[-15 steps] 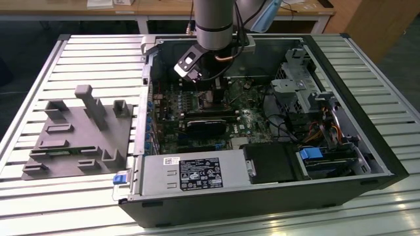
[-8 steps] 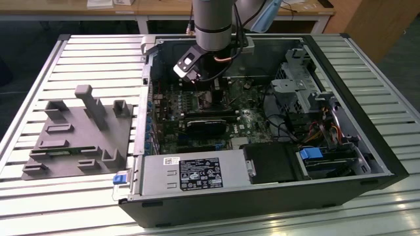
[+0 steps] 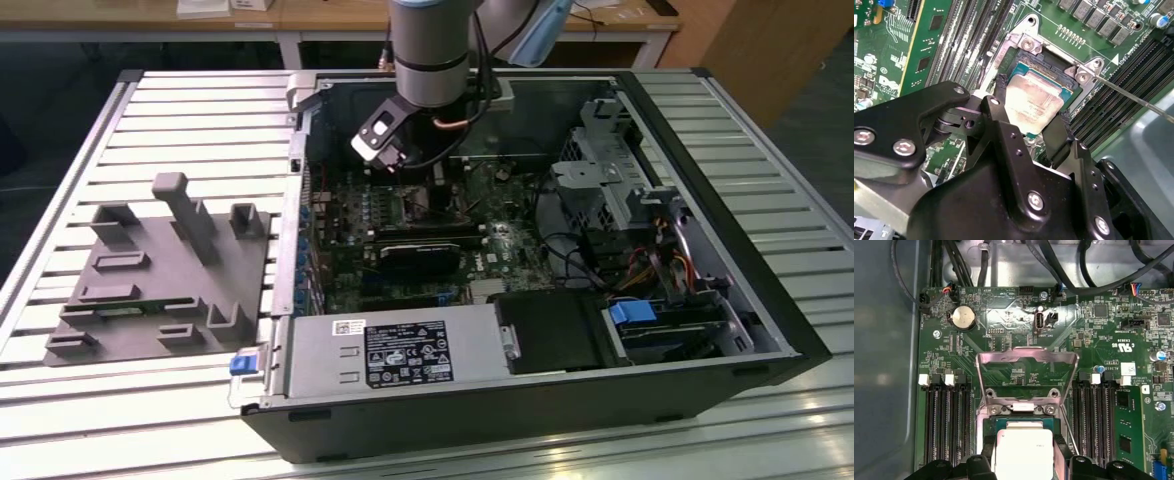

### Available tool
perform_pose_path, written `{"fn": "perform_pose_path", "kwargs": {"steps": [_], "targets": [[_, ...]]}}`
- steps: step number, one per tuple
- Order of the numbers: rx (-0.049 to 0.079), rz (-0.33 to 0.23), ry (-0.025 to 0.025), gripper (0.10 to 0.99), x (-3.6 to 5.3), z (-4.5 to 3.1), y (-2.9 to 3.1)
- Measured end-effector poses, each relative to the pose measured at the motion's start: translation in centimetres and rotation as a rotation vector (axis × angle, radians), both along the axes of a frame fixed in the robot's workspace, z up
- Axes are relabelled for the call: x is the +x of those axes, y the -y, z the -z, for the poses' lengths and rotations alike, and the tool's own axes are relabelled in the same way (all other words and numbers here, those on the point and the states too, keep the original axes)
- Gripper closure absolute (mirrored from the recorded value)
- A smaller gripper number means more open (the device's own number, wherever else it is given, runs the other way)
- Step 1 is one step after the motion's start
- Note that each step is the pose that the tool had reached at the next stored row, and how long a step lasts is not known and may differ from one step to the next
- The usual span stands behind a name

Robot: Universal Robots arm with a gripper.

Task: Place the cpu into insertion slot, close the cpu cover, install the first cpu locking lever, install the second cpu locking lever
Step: 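Place the cpu into insertion slot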

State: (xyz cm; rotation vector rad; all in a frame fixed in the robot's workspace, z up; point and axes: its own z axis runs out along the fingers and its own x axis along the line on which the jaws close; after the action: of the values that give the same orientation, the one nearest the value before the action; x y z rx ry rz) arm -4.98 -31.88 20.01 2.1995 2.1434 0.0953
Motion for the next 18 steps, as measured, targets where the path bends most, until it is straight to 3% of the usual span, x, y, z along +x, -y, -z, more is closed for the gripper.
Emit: {"fn": "perform_pose_path", "kwargs": {"steps": [18], "targets": [[0.004,-0.008,-0.0002,0.549,-0.16,0.63,-0.03]]}}
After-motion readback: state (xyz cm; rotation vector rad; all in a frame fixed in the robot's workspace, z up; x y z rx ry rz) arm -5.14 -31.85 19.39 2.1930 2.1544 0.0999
